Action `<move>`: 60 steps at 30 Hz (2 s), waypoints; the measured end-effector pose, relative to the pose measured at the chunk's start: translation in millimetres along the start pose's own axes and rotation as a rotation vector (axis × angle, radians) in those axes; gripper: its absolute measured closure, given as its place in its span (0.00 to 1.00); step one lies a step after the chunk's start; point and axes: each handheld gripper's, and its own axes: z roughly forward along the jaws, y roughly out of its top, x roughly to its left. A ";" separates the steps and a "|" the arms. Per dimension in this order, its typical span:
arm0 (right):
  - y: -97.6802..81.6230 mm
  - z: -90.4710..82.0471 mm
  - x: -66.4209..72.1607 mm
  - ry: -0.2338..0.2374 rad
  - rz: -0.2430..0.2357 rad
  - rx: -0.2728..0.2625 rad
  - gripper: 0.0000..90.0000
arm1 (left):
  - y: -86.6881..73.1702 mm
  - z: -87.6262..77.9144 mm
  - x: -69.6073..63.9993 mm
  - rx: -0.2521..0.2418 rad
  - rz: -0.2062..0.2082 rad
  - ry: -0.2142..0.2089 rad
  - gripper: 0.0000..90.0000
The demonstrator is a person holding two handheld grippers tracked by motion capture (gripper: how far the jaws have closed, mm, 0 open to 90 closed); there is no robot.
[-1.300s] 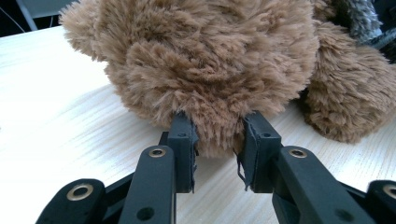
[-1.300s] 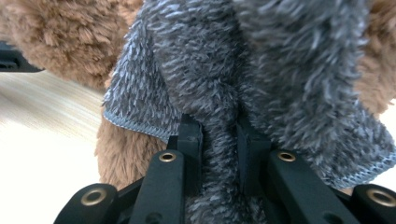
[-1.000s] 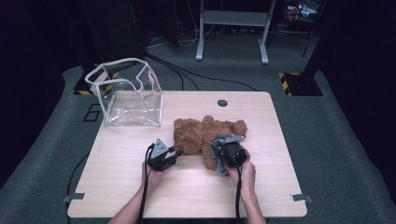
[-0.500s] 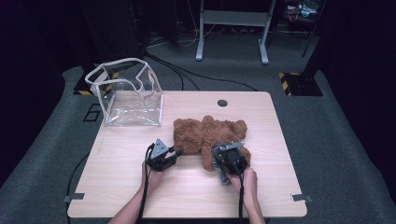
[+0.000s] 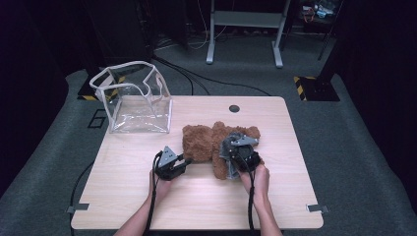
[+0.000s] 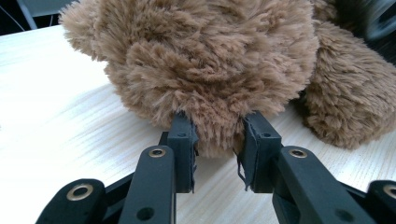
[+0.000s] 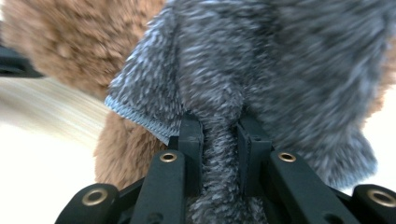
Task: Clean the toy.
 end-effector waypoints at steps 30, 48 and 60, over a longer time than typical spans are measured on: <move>-31.2 -1.5 -10.4 0.098 0.031 0.092 0.84 | 0.0 0.1 0.7 -0.005 -0.001 0.002 0.76; 22.7 -10.7 11.8 0.136 0.012 0.007 0.83 | 0.0 -0.1 0.8 -0.003 0.006 0.002 0.76; 1.7 4.9 27.9 0.138 -0.033 0.070 0.83 | -0.1 0.2 0.2 -0.003 -0.001 0.001 0.76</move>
